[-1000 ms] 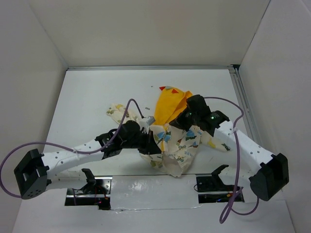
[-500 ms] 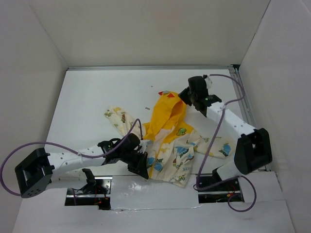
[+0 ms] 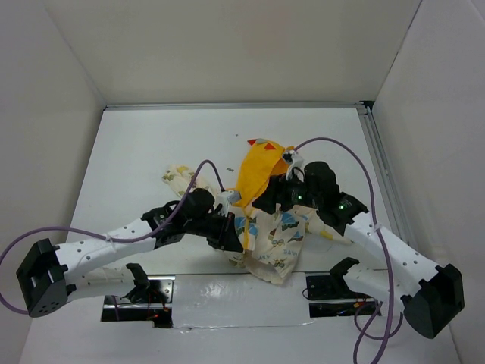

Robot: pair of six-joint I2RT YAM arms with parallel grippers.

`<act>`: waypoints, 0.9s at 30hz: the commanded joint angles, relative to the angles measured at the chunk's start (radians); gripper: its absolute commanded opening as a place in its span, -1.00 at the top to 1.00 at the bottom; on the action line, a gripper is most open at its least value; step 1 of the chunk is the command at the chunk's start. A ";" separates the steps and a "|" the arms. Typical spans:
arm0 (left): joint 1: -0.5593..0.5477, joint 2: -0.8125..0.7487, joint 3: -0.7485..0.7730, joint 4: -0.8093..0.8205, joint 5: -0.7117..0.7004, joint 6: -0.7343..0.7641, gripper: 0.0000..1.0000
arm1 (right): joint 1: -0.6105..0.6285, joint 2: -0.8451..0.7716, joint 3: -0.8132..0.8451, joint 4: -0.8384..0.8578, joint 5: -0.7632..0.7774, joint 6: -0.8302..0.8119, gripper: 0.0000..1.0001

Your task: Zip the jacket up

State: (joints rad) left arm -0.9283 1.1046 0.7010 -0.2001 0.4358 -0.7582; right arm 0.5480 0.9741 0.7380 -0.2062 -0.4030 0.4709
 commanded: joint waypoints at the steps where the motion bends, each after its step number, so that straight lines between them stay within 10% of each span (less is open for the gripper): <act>1: 0.008 0.000 0.063 0.024 -0.038 0.049 1.00 | 0.041 -0.040 -0.026 -0.025 -0.147 -0.135 -0.55; 27: 0.008 -0.042 0.054 0.060 -0.012 0.094 1.00 | 0.217 0.121 0.024 0.027 -0.120 -0.163 -0.45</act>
State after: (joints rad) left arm -0.9245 1.0904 0.7425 -0.2043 0.3988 -0.6830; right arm 0.7570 1.0718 0.7177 -0.2428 -0.4656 0.3229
